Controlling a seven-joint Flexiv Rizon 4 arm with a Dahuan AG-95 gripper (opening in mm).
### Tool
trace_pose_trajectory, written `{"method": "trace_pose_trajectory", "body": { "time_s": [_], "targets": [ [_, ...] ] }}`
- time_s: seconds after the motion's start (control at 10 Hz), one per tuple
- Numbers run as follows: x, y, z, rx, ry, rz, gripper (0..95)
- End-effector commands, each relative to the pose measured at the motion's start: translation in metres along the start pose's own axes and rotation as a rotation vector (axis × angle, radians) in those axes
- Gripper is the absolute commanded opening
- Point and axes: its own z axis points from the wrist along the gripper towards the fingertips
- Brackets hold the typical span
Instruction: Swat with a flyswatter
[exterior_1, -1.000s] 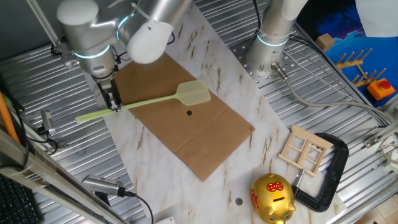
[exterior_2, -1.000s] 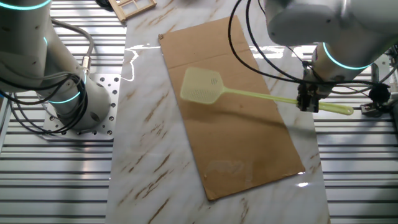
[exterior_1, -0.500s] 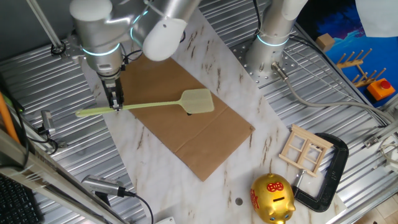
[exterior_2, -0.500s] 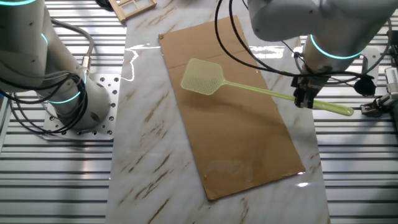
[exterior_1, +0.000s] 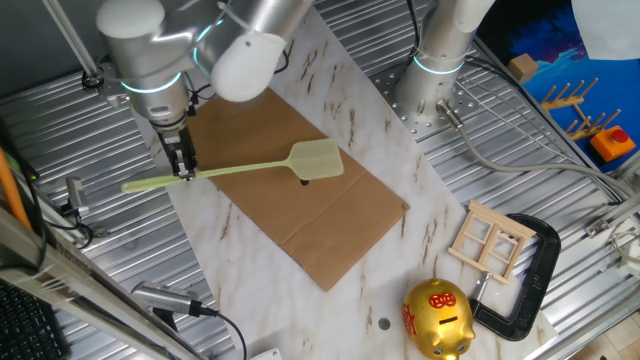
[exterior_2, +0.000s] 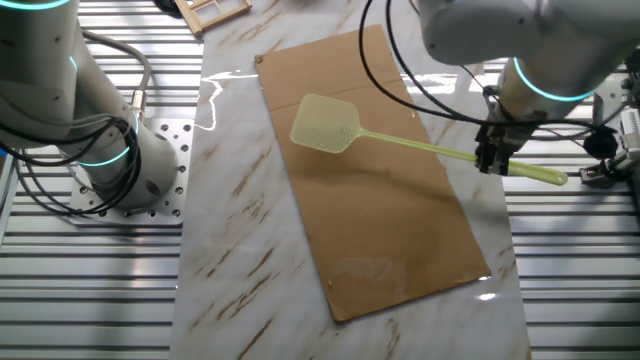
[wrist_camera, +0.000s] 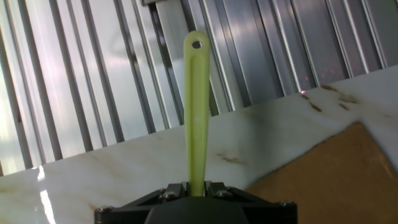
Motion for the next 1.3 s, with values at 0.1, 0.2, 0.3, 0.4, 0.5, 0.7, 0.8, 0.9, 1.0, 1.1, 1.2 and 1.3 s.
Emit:
{"method": "trace_pose_trajectory", "body": {
  "time_s": [0.1,0.2,0.3,0.4,0.5,0.7,0.8,0.9,1.0,1.1,1.2,1.3],
  "targets": [
    [0.0071,-0.0014,0.0038,0.004,0.002,0.005,0.0],
    [0.0104,-0.0029,0.0057,0.006,0.008,0.002,0.0],
    [0.0127,-0.0038,0.0070,0.009,0.015,-0.006,0.0],
    [0.0137,-0.0044,0.0074,0.015,0.033,-0.021,0.0],
    [0.0137,-0.0045,0.0075,0.020,0.048,-0.039,0.0],
    [0.0137,-0.0045,0.0075,0.023,0.064,-0.083,0.0],
    [0.0138,-0.0045,0.0074,0.024,0.070,-0.117,0.0],
    [0.0139,-0.0048,0.0072,0.025,0.082,-0.140,0.0],
    [0.0139,-0.0048,0.0072,0.027,0.091,-0.164,0.0],
    [0.0139,-0.0048,0.0072,0.030,0.103,-0.191,0.0],
    [0.0139,-0.0048,0.0072,0.031,0.108,-0.204,0.0],
    [0.0139,-0.0048,0.0072,0.024,0.116,-0.225,0.0]
  ]
}}
